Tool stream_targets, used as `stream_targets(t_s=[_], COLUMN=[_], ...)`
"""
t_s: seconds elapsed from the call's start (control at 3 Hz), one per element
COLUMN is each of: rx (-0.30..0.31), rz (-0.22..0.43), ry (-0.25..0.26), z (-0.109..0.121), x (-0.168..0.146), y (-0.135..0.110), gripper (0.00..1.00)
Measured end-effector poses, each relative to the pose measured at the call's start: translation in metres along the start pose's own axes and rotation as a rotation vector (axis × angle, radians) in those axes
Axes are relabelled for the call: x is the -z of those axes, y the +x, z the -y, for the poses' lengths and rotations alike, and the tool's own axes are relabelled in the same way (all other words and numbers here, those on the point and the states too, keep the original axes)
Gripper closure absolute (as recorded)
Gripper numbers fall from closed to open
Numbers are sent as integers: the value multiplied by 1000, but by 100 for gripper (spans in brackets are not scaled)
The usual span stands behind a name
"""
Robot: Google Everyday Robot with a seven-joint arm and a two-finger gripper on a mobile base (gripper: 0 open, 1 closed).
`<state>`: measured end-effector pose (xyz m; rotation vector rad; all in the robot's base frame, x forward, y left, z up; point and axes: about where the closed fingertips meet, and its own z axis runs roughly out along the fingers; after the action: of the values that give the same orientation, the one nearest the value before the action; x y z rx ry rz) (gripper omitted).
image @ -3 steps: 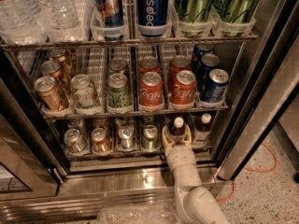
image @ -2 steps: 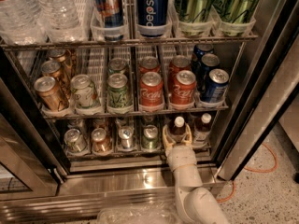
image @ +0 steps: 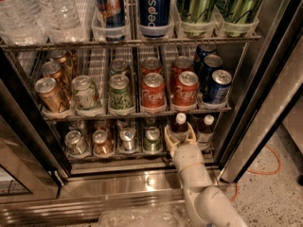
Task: Pick blue plastic bottle from bottom shelf of fridge
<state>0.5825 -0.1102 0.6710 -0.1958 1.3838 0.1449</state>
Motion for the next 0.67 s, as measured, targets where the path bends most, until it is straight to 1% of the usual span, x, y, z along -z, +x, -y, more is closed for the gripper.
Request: stream_targets(t_s=[0.33, 0.67], rx=[9, 28], rz=[-64, -90], ry=[-117, -183], z=[-2, -5], x=[5, 9], y=[-12, -17], gripper=[100, 100])
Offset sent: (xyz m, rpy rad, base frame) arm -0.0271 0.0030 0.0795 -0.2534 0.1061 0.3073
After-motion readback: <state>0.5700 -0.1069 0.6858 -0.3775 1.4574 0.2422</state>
